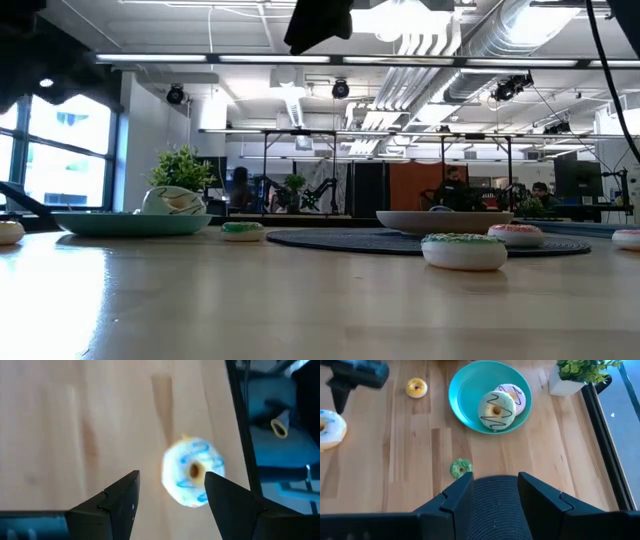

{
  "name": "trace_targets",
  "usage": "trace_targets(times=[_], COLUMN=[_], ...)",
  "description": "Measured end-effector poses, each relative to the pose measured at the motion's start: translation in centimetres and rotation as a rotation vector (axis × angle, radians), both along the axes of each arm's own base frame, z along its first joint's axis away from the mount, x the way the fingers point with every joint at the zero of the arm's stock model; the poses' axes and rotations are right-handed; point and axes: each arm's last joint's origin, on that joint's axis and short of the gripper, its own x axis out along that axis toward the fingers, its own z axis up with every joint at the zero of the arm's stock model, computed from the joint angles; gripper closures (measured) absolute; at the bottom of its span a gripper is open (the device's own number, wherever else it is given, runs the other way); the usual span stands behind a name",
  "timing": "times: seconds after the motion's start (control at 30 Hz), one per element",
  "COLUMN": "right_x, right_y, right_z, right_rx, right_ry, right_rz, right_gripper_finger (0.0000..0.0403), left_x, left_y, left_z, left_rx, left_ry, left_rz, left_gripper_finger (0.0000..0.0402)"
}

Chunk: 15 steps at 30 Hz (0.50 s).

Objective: Pick & Place donuts
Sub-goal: Put the white donut into the green plate

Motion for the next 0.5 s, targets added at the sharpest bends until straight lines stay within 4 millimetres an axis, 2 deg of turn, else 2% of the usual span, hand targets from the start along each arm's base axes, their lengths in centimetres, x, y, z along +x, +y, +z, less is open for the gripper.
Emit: trace_targets(times=[0.13,0.27,0.37,0.5], right_x=[0.0,0.0,0.1,0.0], right_y=[0.0,0.0,0.0,0.0], right_z=[0.0,0.0,-0.3,-0.6], right_rx=[0.001,-0.004,-0.002,0.005], right_ry=[-0.002,-0.003,0.003,0.021], right_rz=[0.002,-0.002,-0.004,-0.001], right_gripper_finger=[0.0250,0.0250,0.0249,0.0249], left_x=[0.5,1.4,2.0,1.9], left_y=[-2.5,-4.2,-4.8,-4.5], left_z=[-2.4,-3.9,-4.8,-5.9], left_rx=[-0.005,-0.052,-0.064,0.004], left_ry=[0.055,0.048,0.045,0.092], left_rz=[-0.013,-0.003,0.007,0.013], left_gripper_finger=[0.0180,0.0180,0.0180,0.0180])
